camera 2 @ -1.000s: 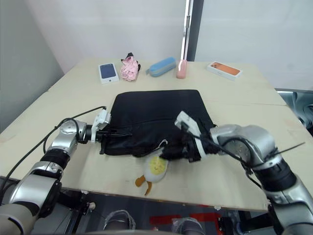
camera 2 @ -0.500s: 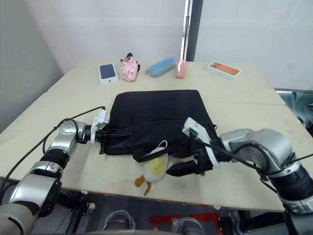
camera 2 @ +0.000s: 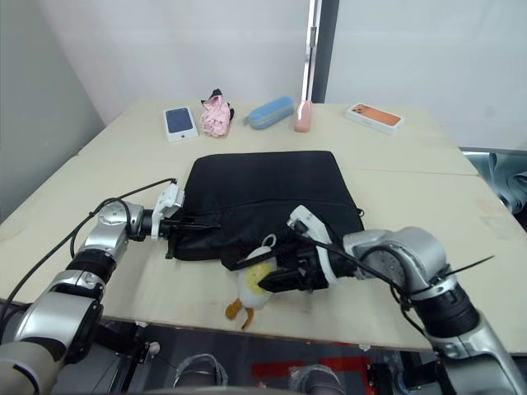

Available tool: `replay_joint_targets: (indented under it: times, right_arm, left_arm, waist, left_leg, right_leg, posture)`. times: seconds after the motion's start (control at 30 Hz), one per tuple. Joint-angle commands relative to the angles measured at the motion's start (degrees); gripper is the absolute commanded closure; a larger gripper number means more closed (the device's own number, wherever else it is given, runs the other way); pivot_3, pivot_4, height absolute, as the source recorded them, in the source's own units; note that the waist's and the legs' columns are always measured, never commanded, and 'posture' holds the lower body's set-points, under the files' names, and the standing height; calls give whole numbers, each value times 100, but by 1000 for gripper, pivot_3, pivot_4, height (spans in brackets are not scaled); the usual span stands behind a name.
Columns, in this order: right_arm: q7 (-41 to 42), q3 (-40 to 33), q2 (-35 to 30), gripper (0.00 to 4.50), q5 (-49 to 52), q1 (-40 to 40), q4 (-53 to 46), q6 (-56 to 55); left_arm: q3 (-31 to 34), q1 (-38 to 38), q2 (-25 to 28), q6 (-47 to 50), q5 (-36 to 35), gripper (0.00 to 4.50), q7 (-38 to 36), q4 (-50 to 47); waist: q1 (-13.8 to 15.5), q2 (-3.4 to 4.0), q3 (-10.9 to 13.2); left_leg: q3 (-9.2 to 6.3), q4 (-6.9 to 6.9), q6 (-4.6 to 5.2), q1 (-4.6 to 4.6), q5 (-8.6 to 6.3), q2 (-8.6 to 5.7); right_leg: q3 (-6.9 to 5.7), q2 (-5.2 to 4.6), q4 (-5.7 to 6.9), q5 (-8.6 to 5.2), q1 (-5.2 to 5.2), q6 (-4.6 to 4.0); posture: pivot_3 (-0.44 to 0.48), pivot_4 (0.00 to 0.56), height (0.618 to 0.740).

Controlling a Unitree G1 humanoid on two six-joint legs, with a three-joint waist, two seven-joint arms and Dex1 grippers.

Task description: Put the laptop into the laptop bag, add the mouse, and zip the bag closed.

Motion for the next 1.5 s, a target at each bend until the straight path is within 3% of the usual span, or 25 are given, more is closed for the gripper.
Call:
replay_joint_targets:
  times: [0.03, 0.13, 0.17, 0.53, 0.57, 0.97, 1.27, 1.5]
  right_arm:
    - [-214, 77, 267, 520, -137, -164, 201, 32]
    - [-338, 148, 465, 520, -274, -228, 375, 58]
    - [-360, 153, 508, 763, -312, -226, 407, 55]
    - [3, 175, 206, 4376, -186, -85, -167, 117]
    - [30, 119, 134, 4473, -124, -41, -267, 163]
    - [385, -708, -1291, 4473, 471, 864, -1558, 224]
    - [1391, -890, -3395, 4473, -913, 1579, -1126, -1468]
    - [2203, -1127, -4371, 4473, -1887, 2632, -667, -2884]
  left_arm:
    - [-30, 9, 52, 58, 154, 4500, 11, 70]
    - [-19, 32, 64, 73, 152, 4500, 13, 33]
    - [-17, 36, 65, 82, 153, 4500, 17, 20]
    - [-24, 30, 33, 129, 151, 4500, 42, -44]
    - [-32, 29, 30, 125, 155, 4500, 32, -45]
    - [-306, 18, 6, -214, 381, 4500, -214, 136]
    - [-539, -52, 95, -376, 461, 4500, -312, 333]
    - [-640, -77, 145, -429, 423, 4500, -312, 374]
  waist:
    - [-5, 0, 0]
    - [-15, 0, 0]
    - [-14, 0, 0]
    - [-9, 1, 1]
    - [-5, 1, 1]
    - [54, 1, 1]
    - [85, 3, -2]
    - [102, 4, -5]
  left_leg:
    - [0, 0, 0, 0, 0, 0]
    - [1, 2, -1, -1, 0, -2]
    - [0, 1, -1, 0, 0, -2]
    - [-1, -3, -2, -1, 0, -1]
    - [-1, -3, -2, -1, 0, -1]
    - [2, -12, 0, 1, 0, -1]
    - [6, -14, 1, 3, -1, -2]
    - [10, -13, 7, 2, -3, -3]
  right_leg:
    - [-1, 0, -1, 0, 1, 0]
    - [1, -2, -1, 0, 1, 0]
    - [0, -2, -1, 0, 1, 0]
    - [-2, -1, -5, 0, 1, 1]
    - [-2, -1, -6, 0, 1, 1]
    - [2, -1, -21, -1, 5, 3]
    - [6, -2, -22, -3, 14, 7]
    - [6, -4, -26, -4, 14, 7]
  posture:
    - [0, 150, 740]
    - [0, 150, 740]
    - [0, 150, 740]
    - [0, 150, 740]
    - [0, 150, 740]
    - [0, 150, 740]
    - [0, 150, 740]
    - [0, 150, 740]
